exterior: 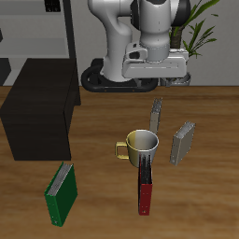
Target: Place the right yellow book upright on top of the shelf and place the white-yellow mug on top of the shelf
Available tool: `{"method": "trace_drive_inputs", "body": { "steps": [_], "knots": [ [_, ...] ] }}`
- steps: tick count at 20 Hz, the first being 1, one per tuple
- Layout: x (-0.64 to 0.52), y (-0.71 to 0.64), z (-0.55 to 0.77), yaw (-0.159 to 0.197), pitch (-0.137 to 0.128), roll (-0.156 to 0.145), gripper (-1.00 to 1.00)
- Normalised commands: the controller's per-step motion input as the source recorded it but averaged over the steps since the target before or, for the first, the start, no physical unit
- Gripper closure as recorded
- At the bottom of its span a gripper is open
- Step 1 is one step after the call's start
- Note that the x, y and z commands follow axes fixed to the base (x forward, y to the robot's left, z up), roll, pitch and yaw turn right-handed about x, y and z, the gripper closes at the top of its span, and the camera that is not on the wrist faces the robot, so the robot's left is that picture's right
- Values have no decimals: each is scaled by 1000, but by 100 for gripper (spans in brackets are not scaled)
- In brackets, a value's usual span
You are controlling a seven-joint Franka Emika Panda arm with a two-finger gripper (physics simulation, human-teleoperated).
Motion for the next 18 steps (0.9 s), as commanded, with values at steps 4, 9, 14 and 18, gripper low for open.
{"method": "trace_drive_inputs", "body": {
  "steps": [4, 9, 14, 18],
  "knots": [
    [-77, 271, -193, 16, -26, -13, -100],
    [-20, 271, -211, -3, -25, -10, -100],
    [-9, 142, -220, -5, 10, -3, -100],
    [-58, 89, -120, 25, -70, -19, -100]
  ]
}}
